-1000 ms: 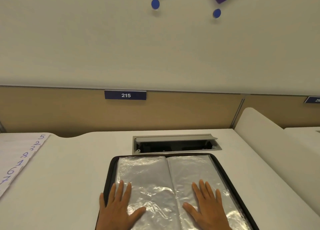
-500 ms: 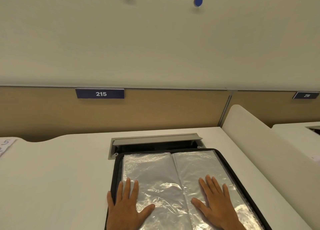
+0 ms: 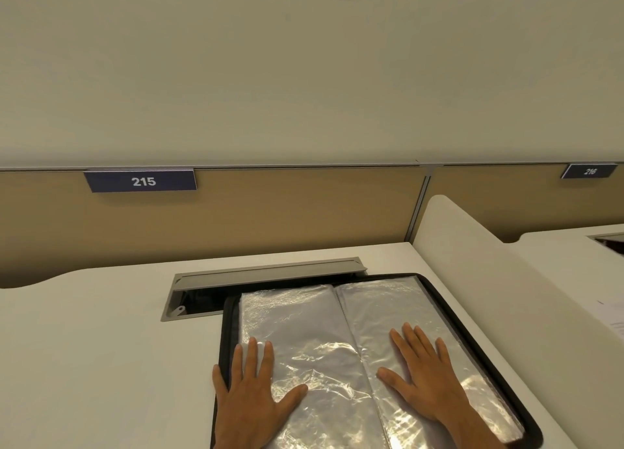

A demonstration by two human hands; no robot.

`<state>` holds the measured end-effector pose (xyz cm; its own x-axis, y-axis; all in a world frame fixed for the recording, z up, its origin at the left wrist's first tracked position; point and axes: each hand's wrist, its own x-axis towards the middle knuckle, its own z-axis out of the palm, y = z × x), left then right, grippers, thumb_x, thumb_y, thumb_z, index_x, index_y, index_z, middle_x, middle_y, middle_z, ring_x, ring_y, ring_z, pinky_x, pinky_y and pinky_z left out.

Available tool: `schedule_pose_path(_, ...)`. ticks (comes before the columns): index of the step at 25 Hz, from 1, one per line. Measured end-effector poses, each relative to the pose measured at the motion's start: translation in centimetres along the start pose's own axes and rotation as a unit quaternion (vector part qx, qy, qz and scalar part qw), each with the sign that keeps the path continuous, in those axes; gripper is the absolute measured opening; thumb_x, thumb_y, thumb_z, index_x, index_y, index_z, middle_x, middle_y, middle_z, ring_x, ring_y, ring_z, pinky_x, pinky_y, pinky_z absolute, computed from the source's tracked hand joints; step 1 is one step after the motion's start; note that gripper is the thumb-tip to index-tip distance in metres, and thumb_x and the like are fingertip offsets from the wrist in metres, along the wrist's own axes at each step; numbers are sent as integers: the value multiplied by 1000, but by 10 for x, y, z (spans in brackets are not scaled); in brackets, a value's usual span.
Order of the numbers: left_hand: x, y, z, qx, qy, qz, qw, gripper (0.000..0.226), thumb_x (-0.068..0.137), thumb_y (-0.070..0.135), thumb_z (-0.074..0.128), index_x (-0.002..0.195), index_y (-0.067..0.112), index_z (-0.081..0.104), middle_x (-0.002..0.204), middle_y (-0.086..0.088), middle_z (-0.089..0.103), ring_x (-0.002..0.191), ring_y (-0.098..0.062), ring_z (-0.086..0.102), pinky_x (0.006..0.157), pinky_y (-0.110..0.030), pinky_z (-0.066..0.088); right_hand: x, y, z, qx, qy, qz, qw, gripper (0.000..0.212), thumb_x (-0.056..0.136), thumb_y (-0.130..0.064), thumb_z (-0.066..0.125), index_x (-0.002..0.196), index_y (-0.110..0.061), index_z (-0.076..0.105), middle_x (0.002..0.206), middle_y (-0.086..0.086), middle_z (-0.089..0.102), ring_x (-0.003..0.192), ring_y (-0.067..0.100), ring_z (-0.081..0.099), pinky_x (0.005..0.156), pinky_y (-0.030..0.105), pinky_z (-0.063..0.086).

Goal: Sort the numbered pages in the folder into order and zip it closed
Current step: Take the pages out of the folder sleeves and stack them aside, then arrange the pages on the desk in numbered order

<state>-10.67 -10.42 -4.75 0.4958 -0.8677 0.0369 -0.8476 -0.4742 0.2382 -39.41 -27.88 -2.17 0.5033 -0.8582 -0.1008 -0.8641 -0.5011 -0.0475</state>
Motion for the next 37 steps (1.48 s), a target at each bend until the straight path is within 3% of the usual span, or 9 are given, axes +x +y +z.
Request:
schedule_pose_path(6, 8, 22, 11, 11, -2, 12, 1000, 98, 76, 94, 35, 140, 23, 58, 149, -10, 50, 133, -37, 51, 104, -62, 18, 9, 26, -2, -7, 1, -4, 1000, 102, 70, -95, -11, 157, -41, -9, 165, -10, -16, 152, 11, -18, 123, 47, -10)
schedule_pose_path(9, 10, 30, 14, 12, 11, 14, 1000, 98, 76, 94, 35, 138, 22, 60, 147, -10, 53, 131, -38, 54, 103, -61, 18, 12, 34, -1, -6, -1, -3, 1000, 100, 70, -94, -10, 155, -42, -10, 165, -10, -15, 152, 11, -18, 124, 47, -10)
schedule_pose_path(18, 17, 45, 15, 7, -47, 16, 999, 100, 74, 95, 35, 136, 22, 62, 145, -11, 55, 128, -38, 56, 104, -57, 19, 15, 49, -4, -12, -9, 5, 1000, 100, 70, -94, -9, 155, -42, -10, 164, -11, -17, 152, 11, -16, 124, 47, -10)
schedule_pose_path(20, 17, 46, 6, 3, -60, 17, 998, 104, 74, 97, 30, 144, 24, 54, 154, -10, 43, 136, -39, 47, 109, -59, 16, 15, 49, -4, -11, -16, 7, 1000, 99, 71, -93, -8, 156, -42, -11, 165, -11, -17, 152, 11, -17, 124, 47, -10)
schedule_pose_path(23, 17, 44, -7, 12, -80, 29, 996, 117, 64, 102, 0, 159, 34, -3, 165, -1, -17, 153, -31, -10, 118, -57, -8, 14, 48, -5, -15, -30, 10, 999, 105, 66, -94, -14, 156, -40, -14, 165, -9, -19, 152, 12, -19, 123, 48, -11)
schedule_pose_path(24, 16, 42, -12, 13, -96, 29, 995, 118, 60, 100, -7, 158, 35, -12, 163, 1, -25, 152, -28, -19, 118, -58, -11, 15, 47, -7, -19, -38, 9, 999, 107, 64, -94, -17, 156, -39, -15, 165, -8, -20, 152, 13, -18, 123, 48, -10)
schedule_pose_path(29, 11, 17, -37, 49, -118, 71, 989, 98, 76, 84, -4, 158, 32, -9, 166, 2, -18, 152, -25, -18, 121, -56, -10, 22, 39, -26, -31, -76, 24, 996, 116, 60, -94, -5, 159, -34, -1, 168, -5, -7, 155, 17, -4, 123, 50, 3)
schedule_pose_path(32, 4, -9, -55, 70, -116, 79, 988, 82, 90, 75, 7, 159, 31, -3, 168, 4, -9, 154, -24, -11, 121, -53, -7, 25, 18, -37, -7, -47, 32, 998, 115, 62, -93, -6, 159, -32, 5, 168, -4, 0, 155, 17, -1, 123, 50, 1)
schedule_pose_path(37, -20, -69, -90, 79, -98, 50, 991, 80, 90, 74, 7, 159, 34, 1, 167, 7, -8, 154, -21, -10, 123, -50, -8, 21, -70, -42, 50, 11, 12, 999, 109, 71, -86, -10, 159, -25, 9, 168, -1, 4, 155, 18, -1, 124, 47, -1)
